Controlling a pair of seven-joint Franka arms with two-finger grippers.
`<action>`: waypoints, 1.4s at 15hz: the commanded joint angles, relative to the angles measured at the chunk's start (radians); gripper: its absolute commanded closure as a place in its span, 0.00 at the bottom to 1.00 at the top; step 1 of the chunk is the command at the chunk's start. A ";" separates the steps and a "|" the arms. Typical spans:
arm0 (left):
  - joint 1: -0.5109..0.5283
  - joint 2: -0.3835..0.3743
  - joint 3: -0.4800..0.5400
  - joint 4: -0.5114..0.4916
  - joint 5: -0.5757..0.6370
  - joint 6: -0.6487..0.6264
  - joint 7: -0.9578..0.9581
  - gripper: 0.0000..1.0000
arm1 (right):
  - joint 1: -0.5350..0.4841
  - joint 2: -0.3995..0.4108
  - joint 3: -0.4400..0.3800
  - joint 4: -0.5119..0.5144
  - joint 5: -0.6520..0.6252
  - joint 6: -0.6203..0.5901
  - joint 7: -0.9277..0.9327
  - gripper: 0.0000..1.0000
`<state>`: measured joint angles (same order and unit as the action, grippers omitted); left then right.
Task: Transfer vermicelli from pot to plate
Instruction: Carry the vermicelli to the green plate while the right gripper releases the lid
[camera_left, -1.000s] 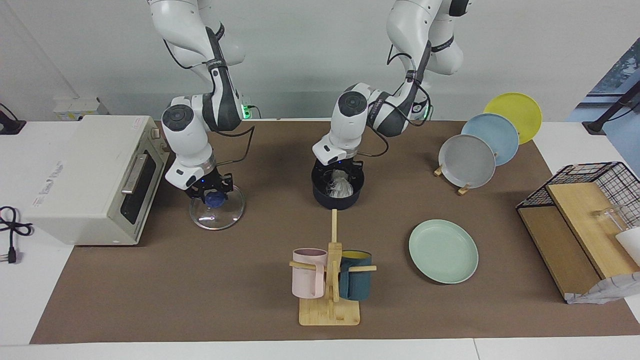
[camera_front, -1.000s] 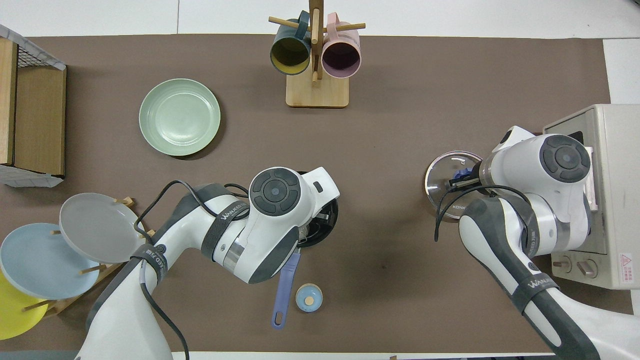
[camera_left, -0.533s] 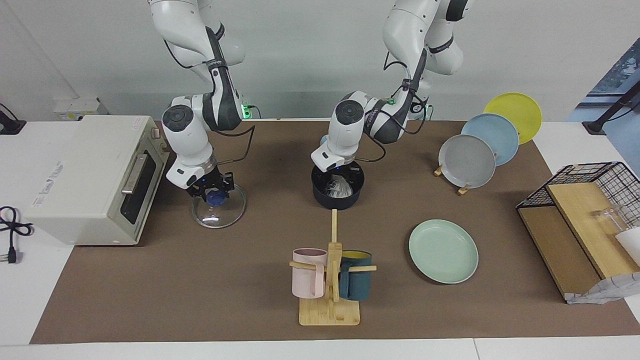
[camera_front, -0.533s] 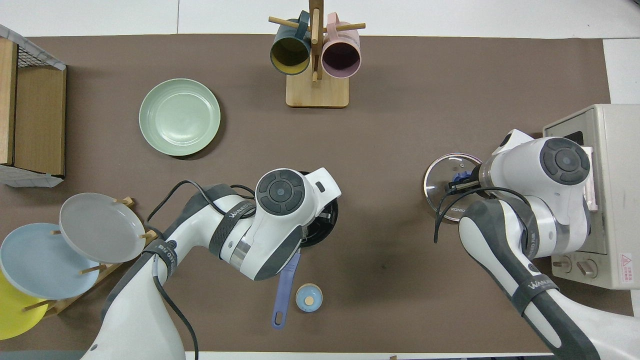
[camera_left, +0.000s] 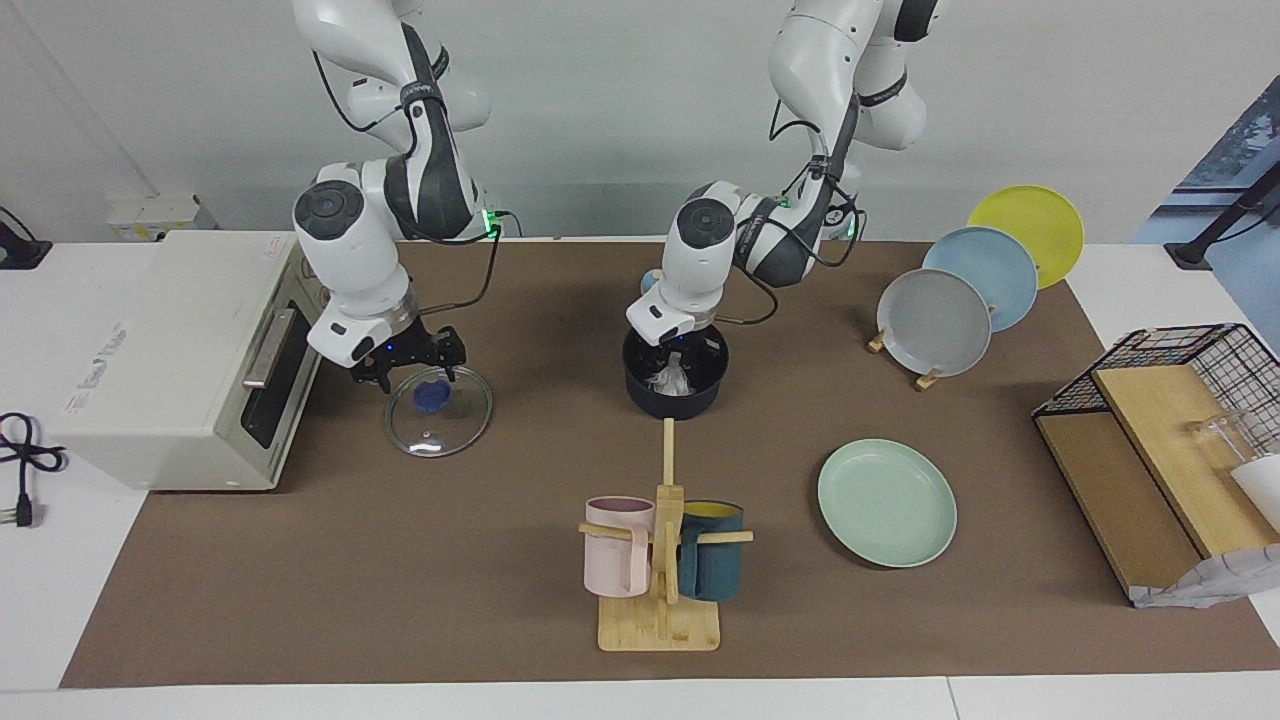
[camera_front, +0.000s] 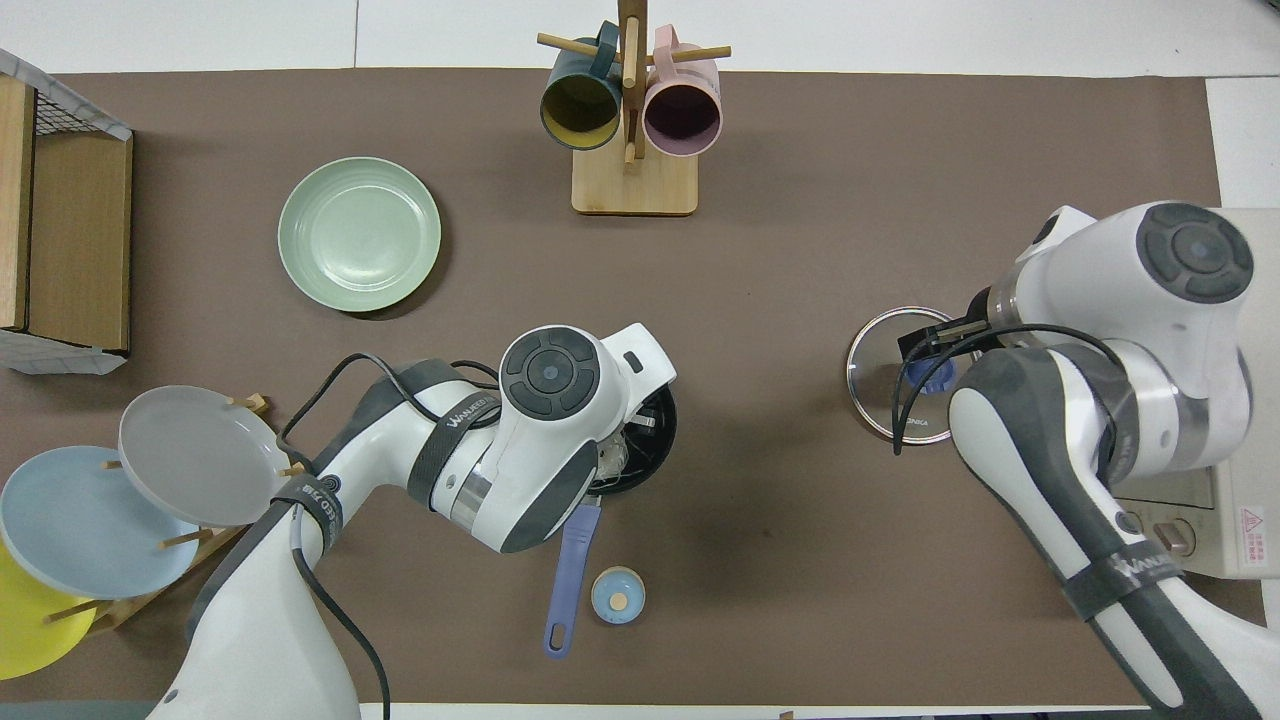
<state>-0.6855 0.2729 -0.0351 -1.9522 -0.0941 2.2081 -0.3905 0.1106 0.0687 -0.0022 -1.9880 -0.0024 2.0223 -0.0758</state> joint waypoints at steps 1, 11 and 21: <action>0.044 -0.098 0.004 0.091 -0.013 -0.227 0.015 1.00 | -0.012 0.002 -0.005 0.168 0.021 -0.182 -0.019 0.00; 0.424 -0.104 0.009 0.434 -0.096 -0.534 0.263 1.00 | 0.012 -0.041 -0.050 0.448 -0.007 -0.521 0.037 0.00; 0.550 0.135 0.012 0.339 -0.062 -0.151 0.472 1.00 | 0.021 -0.014 -0.074 0.479 -0.016 -0.554 0.044 0.00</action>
<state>-0.1519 0.3946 -0.0168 -1.5953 -0.1606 2.0002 0.0407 0.1375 0.0266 -0.0800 -1.5415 -0.0064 1.4782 -0.0351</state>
